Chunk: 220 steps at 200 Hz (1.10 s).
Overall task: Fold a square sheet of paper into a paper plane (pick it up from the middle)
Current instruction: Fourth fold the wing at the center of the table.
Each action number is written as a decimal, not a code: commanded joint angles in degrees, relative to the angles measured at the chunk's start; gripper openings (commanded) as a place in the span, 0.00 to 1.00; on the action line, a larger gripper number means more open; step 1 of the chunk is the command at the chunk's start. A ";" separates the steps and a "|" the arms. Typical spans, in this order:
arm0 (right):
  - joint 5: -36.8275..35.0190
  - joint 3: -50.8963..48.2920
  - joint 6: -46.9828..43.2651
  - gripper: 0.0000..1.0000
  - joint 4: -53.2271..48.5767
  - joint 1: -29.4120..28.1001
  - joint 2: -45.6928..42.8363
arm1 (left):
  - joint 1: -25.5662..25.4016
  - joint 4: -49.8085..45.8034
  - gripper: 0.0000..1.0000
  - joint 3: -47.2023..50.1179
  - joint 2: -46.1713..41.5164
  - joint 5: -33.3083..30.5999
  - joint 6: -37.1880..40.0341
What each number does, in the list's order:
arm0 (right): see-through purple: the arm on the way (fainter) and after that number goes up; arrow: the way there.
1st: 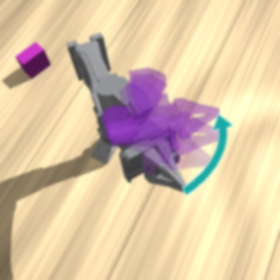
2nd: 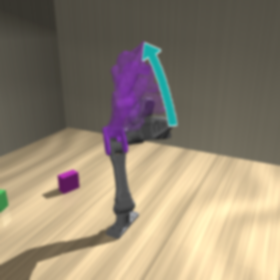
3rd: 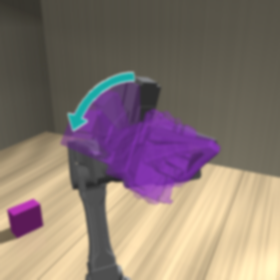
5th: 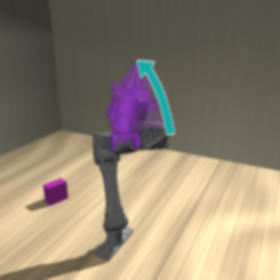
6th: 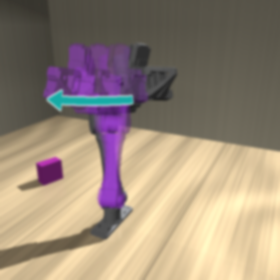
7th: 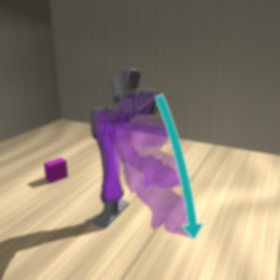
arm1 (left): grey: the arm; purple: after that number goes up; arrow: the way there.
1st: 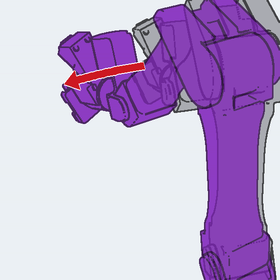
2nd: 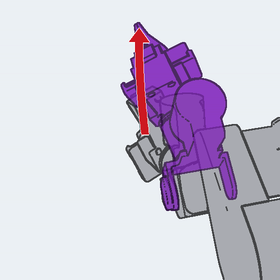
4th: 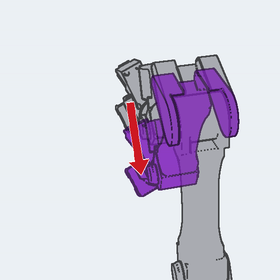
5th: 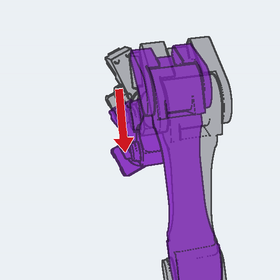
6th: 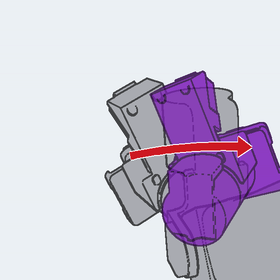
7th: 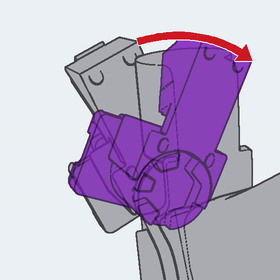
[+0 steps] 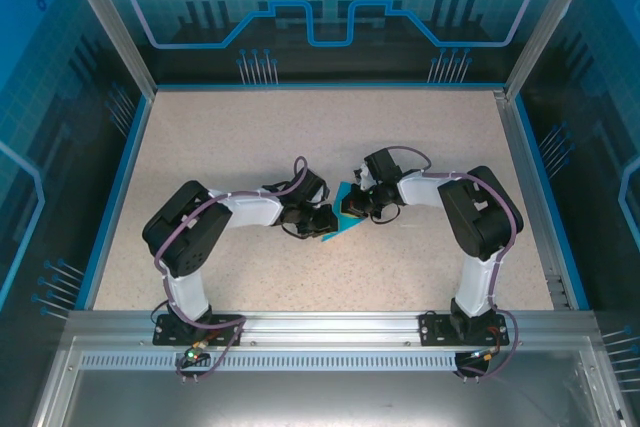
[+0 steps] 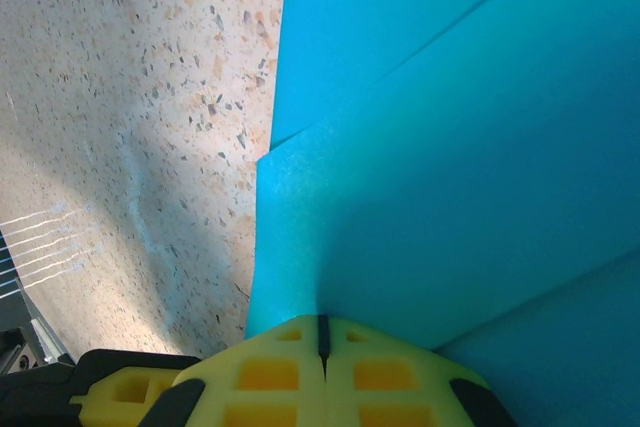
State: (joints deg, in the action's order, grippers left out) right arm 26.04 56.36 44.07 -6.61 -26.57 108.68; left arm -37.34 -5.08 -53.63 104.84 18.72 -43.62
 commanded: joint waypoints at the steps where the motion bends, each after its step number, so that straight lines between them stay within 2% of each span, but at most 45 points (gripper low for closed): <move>1: -5.65 -1.65 -0.87 0.04 -6.59 0.08 4.72 | -0.27 -4.26 0.14 3.28 1.52 -1.89 -0.62; 98: -9.35 -0.20 -0.53 0.03 -11.55 0.36 7.07 | -0.10 -0.89 0.13 10.77 -1.08 0.48 -1.87; 164: -9.97 0.64 -0.13 0.03 -12.94 0.50 7.74 | -0.14 -4.01 0.11 13.10 -4.02 1.40 -0.22; 220: -10.00 0.64 -0.13 0.03 -13.25 0.45 7.95 | -0.18 -9.26 0.08 11.00 -6.46 0.14 2.57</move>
State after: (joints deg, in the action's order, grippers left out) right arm 26.50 60.07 43.94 -12.01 -26.57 110.65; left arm -37.30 0.75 -44.10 98.74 18.92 -43.35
